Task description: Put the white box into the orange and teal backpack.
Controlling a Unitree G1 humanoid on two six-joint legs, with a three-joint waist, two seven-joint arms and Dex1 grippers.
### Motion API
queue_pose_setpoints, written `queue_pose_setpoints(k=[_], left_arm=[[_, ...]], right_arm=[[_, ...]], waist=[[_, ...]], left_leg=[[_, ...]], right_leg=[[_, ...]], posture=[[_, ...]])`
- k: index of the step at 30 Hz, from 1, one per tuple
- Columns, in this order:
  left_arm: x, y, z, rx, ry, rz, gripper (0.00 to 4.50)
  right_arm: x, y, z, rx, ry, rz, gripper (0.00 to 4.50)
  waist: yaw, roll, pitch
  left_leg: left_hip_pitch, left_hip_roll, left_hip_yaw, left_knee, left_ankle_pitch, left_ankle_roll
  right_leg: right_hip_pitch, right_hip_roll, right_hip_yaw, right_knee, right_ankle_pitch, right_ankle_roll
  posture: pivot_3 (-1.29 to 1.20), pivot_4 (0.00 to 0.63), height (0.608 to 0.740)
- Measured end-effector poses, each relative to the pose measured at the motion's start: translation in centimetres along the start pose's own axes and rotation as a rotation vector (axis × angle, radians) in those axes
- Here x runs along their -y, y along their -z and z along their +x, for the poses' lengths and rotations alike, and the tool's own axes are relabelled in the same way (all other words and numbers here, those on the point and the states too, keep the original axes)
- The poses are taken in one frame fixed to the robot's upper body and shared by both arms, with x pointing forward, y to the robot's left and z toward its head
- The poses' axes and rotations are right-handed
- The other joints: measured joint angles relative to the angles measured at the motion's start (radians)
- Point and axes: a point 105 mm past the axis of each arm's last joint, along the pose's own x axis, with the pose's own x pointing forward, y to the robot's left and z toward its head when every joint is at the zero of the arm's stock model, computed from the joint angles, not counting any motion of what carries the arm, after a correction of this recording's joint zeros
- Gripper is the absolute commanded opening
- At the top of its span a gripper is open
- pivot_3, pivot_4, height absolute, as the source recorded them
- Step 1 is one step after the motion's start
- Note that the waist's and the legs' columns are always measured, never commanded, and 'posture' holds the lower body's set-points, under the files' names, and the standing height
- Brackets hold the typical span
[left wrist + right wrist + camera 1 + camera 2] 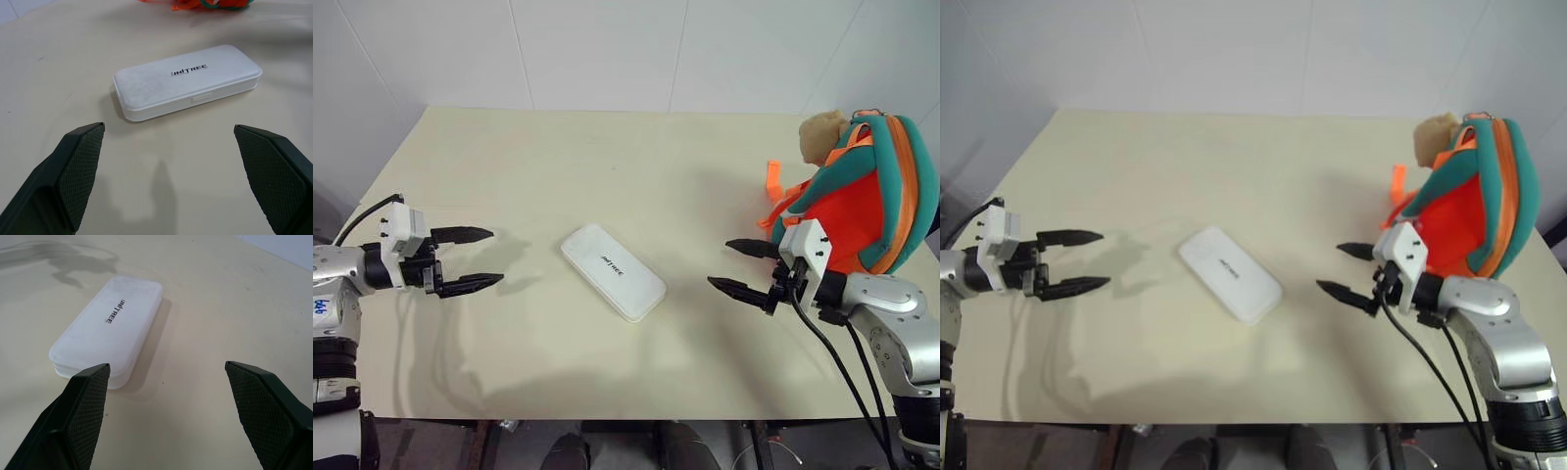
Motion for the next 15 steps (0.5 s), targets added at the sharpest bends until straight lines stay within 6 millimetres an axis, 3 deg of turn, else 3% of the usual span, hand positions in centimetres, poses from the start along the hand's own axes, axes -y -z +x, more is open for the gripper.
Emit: queue_pose_setpoints(k=[7,15], left_arm=[[-1.1,-1.1,0.6,0.042,-0.035,0.04,4.5],[-2.4,-0.7,1.6,0.013,-0.068,0.012,4.5]], right_arm=[[0.1,-0.9,0.6,0.052,0.018,0.003,4.48],[0.4,-0.3,0.8,0.011,0.067,0.024,4.48]], waist=[[0.001,0.0,0.0],[0.001,0.0,0.0]], left_leg=[[0.0,0.0,0.0,0.001,0.0,0.0],[-0.001,0.0,-0.001,0.0,0.0,0.0]], right_leg=[[0.0,0.0,0.0,0.001,0.0,0.0],[0.0,0.0,-0.001,0.003,0.0,0.0]], posture=[[0.0,0.15,0.74],[0.0,0.15,0.74]])
